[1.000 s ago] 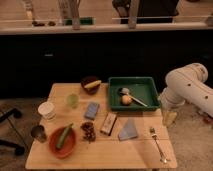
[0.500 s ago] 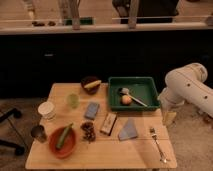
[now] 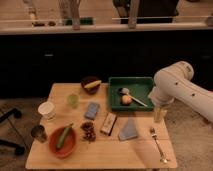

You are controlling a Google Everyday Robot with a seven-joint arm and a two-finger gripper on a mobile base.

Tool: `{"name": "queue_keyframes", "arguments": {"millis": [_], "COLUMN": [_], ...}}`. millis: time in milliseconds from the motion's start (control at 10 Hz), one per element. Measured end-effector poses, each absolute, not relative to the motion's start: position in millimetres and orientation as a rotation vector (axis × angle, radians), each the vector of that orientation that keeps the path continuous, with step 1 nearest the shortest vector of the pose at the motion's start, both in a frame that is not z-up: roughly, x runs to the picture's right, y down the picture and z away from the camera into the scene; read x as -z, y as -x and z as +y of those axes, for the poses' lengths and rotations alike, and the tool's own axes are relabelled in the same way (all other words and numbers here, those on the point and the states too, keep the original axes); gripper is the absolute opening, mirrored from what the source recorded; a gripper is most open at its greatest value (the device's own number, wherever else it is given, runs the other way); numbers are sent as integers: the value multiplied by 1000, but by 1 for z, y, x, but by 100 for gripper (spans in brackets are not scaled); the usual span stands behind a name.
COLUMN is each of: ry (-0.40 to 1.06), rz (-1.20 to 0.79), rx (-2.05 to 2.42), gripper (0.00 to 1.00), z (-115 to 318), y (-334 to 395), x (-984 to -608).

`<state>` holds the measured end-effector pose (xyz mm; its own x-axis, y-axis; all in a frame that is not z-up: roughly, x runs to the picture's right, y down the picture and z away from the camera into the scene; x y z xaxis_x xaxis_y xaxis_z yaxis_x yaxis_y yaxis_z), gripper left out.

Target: Place apple in table surface

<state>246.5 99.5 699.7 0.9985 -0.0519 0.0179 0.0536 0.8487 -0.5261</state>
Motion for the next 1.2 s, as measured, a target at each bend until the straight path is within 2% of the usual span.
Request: {"name": "queue_keyframes", "arguments": {"millis": [1200], "ry": [552], "rz": [-119], "rx": [132], "gripper": [80], "z": [83], "y": [-192], "x": [-744]}}
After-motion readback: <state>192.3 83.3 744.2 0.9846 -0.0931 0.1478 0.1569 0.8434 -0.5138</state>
